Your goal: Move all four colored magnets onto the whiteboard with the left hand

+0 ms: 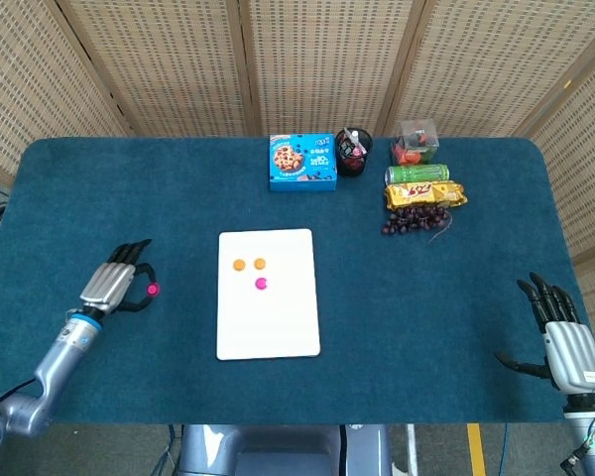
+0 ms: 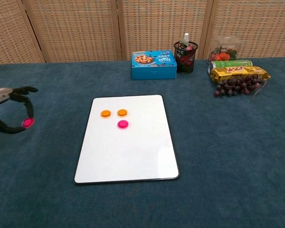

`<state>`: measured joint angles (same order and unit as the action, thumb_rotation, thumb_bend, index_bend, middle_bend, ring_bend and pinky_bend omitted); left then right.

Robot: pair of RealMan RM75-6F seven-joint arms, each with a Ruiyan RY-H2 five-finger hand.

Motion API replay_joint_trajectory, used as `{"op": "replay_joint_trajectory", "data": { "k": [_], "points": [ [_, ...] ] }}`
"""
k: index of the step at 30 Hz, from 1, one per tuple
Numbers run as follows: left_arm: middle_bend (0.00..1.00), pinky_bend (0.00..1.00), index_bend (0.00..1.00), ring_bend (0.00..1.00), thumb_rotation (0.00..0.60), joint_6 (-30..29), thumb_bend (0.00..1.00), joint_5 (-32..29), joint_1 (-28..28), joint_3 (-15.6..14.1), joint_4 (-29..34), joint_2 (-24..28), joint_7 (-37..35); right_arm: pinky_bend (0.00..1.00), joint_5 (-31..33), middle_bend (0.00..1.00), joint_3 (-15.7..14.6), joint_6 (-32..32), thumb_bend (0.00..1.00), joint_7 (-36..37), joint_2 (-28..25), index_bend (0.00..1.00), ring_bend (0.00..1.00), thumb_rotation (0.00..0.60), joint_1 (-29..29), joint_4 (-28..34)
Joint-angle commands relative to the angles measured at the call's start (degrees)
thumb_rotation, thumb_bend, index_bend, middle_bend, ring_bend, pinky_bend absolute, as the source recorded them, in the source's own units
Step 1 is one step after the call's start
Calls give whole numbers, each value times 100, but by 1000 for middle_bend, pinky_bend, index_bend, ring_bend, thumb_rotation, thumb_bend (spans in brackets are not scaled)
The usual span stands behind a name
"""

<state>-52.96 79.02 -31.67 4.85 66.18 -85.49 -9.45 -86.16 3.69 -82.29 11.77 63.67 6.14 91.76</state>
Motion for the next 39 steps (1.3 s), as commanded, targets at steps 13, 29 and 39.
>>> {"op": "replay_joint_trajectory", "data": {
  "k": [13,29,39],
  "points": [
    [0,0,522,0,600,777,337,-1458,-1218,712,665,-940,2454,0,4,0,-4,48,156,136,-29,0,0,600,15,-27],
    [0,0,522,0,600,812,337,-2398,-1564,737,362,-1402,3147,0,4,0,-3,46,156,169,-33,0,0,600,17,-31],
    [0,0,522,0,600,883,336,-2524,-1664,716,140,-1544,3046,0,9,0,-1,38,156,160,-29,0,0,600,14,-25]
  ]
}}
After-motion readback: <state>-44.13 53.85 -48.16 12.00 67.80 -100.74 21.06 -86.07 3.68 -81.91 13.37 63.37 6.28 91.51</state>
